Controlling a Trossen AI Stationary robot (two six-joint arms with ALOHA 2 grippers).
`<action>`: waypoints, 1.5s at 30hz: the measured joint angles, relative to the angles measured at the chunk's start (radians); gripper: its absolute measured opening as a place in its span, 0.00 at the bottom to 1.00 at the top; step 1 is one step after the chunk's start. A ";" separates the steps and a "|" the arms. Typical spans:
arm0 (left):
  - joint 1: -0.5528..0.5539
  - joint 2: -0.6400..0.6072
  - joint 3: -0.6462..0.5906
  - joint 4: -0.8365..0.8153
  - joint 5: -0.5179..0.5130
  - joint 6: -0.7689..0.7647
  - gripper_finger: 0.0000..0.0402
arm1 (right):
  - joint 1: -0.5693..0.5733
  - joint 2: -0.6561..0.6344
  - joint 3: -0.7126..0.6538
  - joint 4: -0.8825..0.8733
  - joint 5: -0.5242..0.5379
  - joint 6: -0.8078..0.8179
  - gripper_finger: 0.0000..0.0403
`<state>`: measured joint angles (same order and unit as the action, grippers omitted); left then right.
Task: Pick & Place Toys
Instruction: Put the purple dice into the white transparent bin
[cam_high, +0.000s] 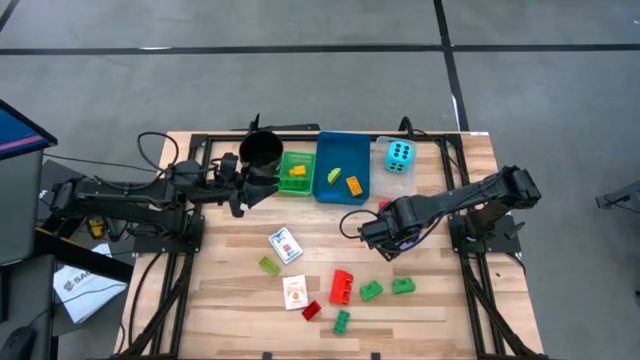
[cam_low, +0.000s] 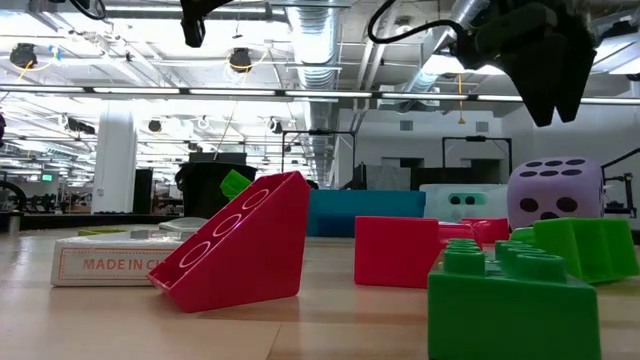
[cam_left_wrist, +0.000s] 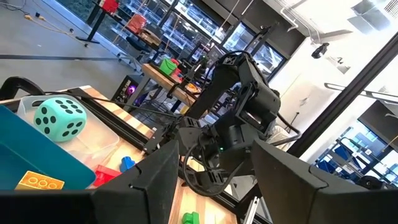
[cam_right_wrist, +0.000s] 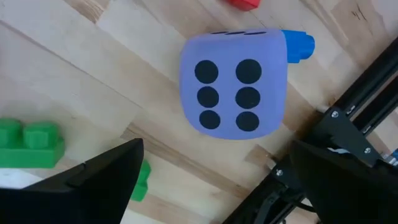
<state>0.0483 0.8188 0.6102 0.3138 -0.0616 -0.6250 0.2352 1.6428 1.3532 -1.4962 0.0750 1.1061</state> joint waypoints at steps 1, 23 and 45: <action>0.000 0.000 0.000 0.000 0.000 0.000 0.49 | 0.000 0.000 -0.001 0.000 0.000 -0.008 0.99; 0.000 0.000 0.000 0.000 0.001 0.000 0.49 | -0.063 0.000 -0.001 0.036 0.057 -0.117 0.99; 0.000 0.000 0.000 0.000 0.005 0.000 0.49 | -0.104 -0.001 -0.018 0.071 0.039 -0.224 0.99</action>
<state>0.0481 0.8188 0.6102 0.3136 -0.0568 -0.6250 0.1311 1.6417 1.3353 -1.4249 0.1135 0.8818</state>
